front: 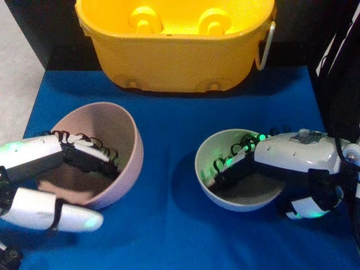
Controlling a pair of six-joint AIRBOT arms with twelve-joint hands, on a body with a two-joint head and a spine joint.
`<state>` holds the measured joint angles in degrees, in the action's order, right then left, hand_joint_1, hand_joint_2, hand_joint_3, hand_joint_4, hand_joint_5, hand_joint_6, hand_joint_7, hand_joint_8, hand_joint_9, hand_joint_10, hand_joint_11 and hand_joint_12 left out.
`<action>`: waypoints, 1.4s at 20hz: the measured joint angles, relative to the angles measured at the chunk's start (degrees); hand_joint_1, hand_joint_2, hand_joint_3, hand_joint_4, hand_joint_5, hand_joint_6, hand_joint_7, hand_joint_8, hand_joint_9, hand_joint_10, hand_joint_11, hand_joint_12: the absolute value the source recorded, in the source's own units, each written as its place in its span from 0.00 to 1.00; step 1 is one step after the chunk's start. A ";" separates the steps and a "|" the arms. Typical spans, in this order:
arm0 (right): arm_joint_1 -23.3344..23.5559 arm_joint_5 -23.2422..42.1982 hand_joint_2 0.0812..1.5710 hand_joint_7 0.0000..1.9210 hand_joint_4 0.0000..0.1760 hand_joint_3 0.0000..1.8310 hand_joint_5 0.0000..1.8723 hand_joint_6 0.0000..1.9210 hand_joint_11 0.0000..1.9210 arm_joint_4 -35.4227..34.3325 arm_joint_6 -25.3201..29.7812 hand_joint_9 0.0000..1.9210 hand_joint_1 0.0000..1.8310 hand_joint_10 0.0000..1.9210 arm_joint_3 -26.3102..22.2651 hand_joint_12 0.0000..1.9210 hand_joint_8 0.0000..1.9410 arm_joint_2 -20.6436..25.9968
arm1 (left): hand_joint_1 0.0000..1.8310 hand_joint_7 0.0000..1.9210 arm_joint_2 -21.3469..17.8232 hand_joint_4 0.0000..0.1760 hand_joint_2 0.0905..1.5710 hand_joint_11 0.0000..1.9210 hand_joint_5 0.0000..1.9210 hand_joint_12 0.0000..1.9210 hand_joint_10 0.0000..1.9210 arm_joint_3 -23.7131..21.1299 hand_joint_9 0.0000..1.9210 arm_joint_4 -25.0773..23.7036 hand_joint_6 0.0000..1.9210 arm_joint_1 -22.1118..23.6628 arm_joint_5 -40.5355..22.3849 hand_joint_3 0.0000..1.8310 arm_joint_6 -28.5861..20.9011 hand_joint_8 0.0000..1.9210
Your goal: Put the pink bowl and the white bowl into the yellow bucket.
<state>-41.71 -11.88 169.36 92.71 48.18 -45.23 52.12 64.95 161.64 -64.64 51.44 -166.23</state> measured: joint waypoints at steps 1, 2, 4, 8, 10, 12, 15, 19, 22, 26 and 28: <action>0.00 -0.44 0.78 0.35 0.00 0.00 0.32 0.80 0.28 -0.15 0.02 0.35 0.80 0.71 -0.09 0.93 0.67 0.09 | 0.74 0.49 0.04 0.00 0.74 0.23 0.40 0.90 0.78 -0.11 0.36 0.37 0.61 -0.72 0.90 0.00 0.20 0.59; 0.00 -0.37 0.78 0.35 0.00 0.00 0.32 0.80 0.30 -0.09 -0.04 0.35 0.80 0.71 -0.39 0.94 0.66 0.50 | 0.74 0.46 -0.04 0.00 0.76 0.23 0.37 0.88 0.81 -0.17 0.35 1.14 0.63 -1.36 2.08 0.00 0.42 0.65; -0.72 -0.24 0.79 0.34 0.00 0.00 0.31 0.79 0.29 -0.22 0.02 0.35 0.80 0.72 -1.99 0.96 0.66 2.27 | 0.73 0.44 -1.62 0.00 0.77 0.23 0.36 0.89 0.83 -2.23 0.35 3.45 0.63 -2.21 3.56 0.00 4.02 0.68; -0.74 -0.76 0.79 0.33 0.00 0.00 0.29 0.80 0.31 -0.26 0.13 0.36 0.80 0.73 -4.39 0.94 0.68 4.35 | 0.73 0.42 -3.61 0.00 0.78 0.22 0.34 0.89 0.84 -3.37 0.34 6.43 0.64 -2.86 6.19 0.00 6.23 0.71; 0.28 -0.59 0.77 0.35 0.00 0.00 0.33 0.76 0.33 -0.26 0.07 0.38 0.80 0.69 -5.81 0.91 0.64 6.16 | 0.73 0.41 -4.02 0.00 0.78 0.25 0.35 0.89 0.84 -3.74 0.35 7.13 0.61 -2.97 7.63 0.00 6.38 0.74; 2.21 -0.26 0.77 0.35 0.00 0.00 0.32 0.74 0.32 -0.24 0.02 0.41 0.81 0.69 -7.45 0.92 0.64 8.20 | 0.73 0.38 -4.98 0.00 0.78 0.27 0.35 0.87 0.85 -4.63 0.35 7.19 0.60 -3.04 8.50 0.00 6.58 0.78; 6.97 -0.09 0.72 0.41 0.00 0.00 0.38 0.64 0.41 0.61 0.00 0.47 0.81 0.62 -10.16 0.84 0.58 11.76 | 0.74 0.43 -8.48 0.00 0.76 0.28 0.37 0.80 0.79 -6.75 0.37 7.65 0.59 -3.04 11.74 0.00 8.83 0.72; 11.26 -0.37 0.73 0.42 0.00 0.00 0.37 0.66 0.42 1.20 0.02 0.47 0.80 0.64 -15.02 0.82 0.57 16.76 | 0.74 0.43 -12.11 0.00 0.76 0.30 0.36 0.81 0.79 -9.40 0.38 8.00 0.62 -4.48 16.13 0.00 10.99 0.70; 14.49 0.17 0.72 0.45 0.00 0.00 0.40 0.66 0.45 1.22 -0.02 0.49 0.76 0.63 -18.14 0.70 0.53 20.55 | 0.74 0.44 -14.56 0.00 0.75 0.27 0.39 0.82 0.78 -11.08 0.38 7.45 0.55 -5.77 19.98 0.00 12.22 0.70; 15.10 -0.90 0.73 0.45 0.00 0.00 0.41 0.67 0.43 1.25 0.02 0.48 0.75 0.66 -18.80 0.68 0.55 20.59 | 0.74 0.45 -17.11 0.00 0.75 0.27 0.39 0.82 0.79 -11.45 0.37 7.74 0.54 -5.81 22.60 0.00 12.87 0.70; 17.20 -1.68 0.73 0.44 0.00 0.00 0.40 0.69 0.45 1.25 0.02 0.48 0.74 0.66 -17.75 0.70 0.55 19.69 | 0.74 0.43 -18.38 0.00 0.75 0.30 0.40 0.79 0.80 -11.43 0.38 7.56 0.51 -5.03 22.12 0.00 12.96 0.71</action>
<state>-24.51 -13.56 170.60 92.73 30.44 -25.54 33.74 53.52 169.21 -69.67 73.56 -153.27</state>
